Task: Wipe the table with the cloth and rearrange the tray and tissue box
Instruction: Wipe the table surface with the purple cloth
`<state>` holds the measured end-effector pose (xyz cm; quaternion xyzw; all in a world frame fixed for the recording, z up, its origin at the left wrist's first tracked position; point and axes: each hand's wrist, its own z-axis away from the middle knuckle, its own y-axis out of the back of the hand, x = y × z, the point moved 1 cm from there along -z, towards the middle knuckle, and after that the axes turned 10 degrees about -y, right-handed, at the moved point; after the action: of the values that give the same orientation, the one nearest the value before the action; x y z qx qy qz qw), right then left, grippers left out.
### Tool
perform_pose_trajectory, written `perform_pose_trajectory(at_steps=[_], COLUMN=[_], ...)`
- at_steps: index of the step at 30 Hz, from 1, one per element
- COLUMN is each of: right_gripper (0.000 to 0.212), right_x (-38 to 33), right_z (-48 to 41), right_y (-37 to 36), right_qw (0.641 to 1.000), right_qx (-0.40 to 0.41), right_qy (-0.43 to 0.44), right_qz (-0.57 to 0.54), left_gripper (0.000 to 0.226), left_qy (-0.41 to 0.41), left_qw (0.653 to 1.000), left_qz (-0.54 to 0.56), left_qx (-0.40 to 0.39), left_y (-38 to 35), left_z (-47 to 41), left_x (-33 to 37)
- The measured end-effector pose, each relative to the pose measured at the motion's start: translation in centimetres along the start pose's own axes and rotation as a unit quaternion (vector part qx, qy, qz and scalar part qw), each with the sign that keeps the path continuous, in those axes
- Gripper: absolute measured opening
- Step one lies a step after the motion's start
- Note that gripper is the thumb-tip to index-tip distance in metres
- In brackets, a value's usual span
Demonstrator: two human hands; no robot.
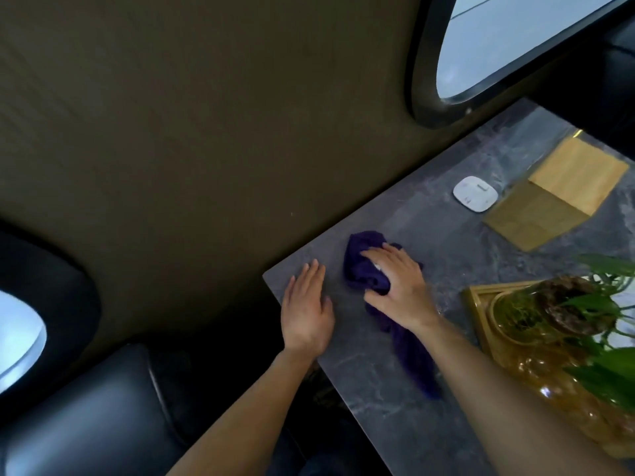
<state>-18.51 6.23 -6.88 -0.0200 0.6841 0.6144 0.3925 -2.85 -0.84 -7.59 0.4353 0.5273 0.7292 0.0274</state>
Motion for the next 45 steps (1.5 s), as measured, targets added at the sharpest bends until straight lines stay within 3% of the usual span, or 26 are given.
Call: perform_pose_trajectory(at_steps=[2, 4, 7, 10, 13, 16, 19, 23, 27, 34, 38, 42, 45], right_gripper=[0.059, 0.053, 0.035, 0.031, 0.045, 0.059, 0.076, 0.06, 0.052, 0.05, 0.052, 0.047, 0.046], right_x=[-0.3, -0.5, -1.1, -1.1, 0.5, 2.4, 2.9, 2.2, 0.2, -3.8, -3.7, -4.1, -4.0], right_z=[0.8, 2.3, 4.3, 3.3, 0.9, -0.4, -0.7, -1.1, 0.5, 5.9, 9.2, 12.5, 14.5], right_y=[-0.2, -1.1, -1.7, 0.7, 3.4, 3.4, 2.0, 0.7, -1.7, -5.4, -5.7, -4.7, -3.3], right_qw=[0.997, 0.992, 0.987, 0.968, 0.98, 0.986, 0.978, 0.983, 0.991, 0.996, 0.988, 0.969, 0.928], right_qx=[-0.053, -0.08, -0.065, 0.053, 0.12, 0.061, 0.034, 0.097, 0.105, 0.007, -0.082, -0.186, -0.264], right_qy=[0.048, 0.093, 0.061, -0.025, -0.062, -0.152, -0.197, -0.155, -0.072, 0.075, 0.099, 0.069, -0.046], right_qz=[-0.013, -0.029, -0.133, -0.243, -0.147, 0.029, 0.064, 0.013, -0.043, -0.044, -0.09, -0.146, -0.26], left_gripper=[0.04, 0.037, 0.034, 0.038, 0.053, 0.064, 0.067, 0.055, 0.051, 0.049, 0.053, 0.062, 0.067], left_qy=[0.098, 0.141, 0.115, 0.025, -0.09, -0.111, -0.13, -0.123, -0.123, -0.101, -0.062, -0.036, -0.013], left_qw=[0.973, 0.95, 0.966, 0.995, 0.986, 0.969, 0.963, 0.97, 0.975, 0.981, 0.984, 0.981, 0.979], left_qz=[0.21, 0.277, 0.231, 0.089, -0.088, -0.181, -0.199, -0.158, -0.133, -0.111, -0.09, -0.129, -0.156], left_qx=[-0.008, 0.009, 0.016, -0.047, -0.114, -0.125, -0.125, -0.138, -0.128, -0.124, -0.141, -0.142, -0.133], left_y=[2.0, 3.7, 5.0, 4.8, 3.1, 2.2, 2.1, 2.4, 2.4, 2.6, 2.5, 1.9, 1.4], left_z=[-0.9, -1.3, -1.8, -1.7, -1.4, -1.5, -1.4, -1.5, -1.6, -1.7, -1.8, -1.5, -1.4], left_x=[-0.2, -1.0, -2.2, -3.1, -4.0, -4.8, -5.1, -4.9, -4.9, -4.3, -3.4, -2.2, -0.9])
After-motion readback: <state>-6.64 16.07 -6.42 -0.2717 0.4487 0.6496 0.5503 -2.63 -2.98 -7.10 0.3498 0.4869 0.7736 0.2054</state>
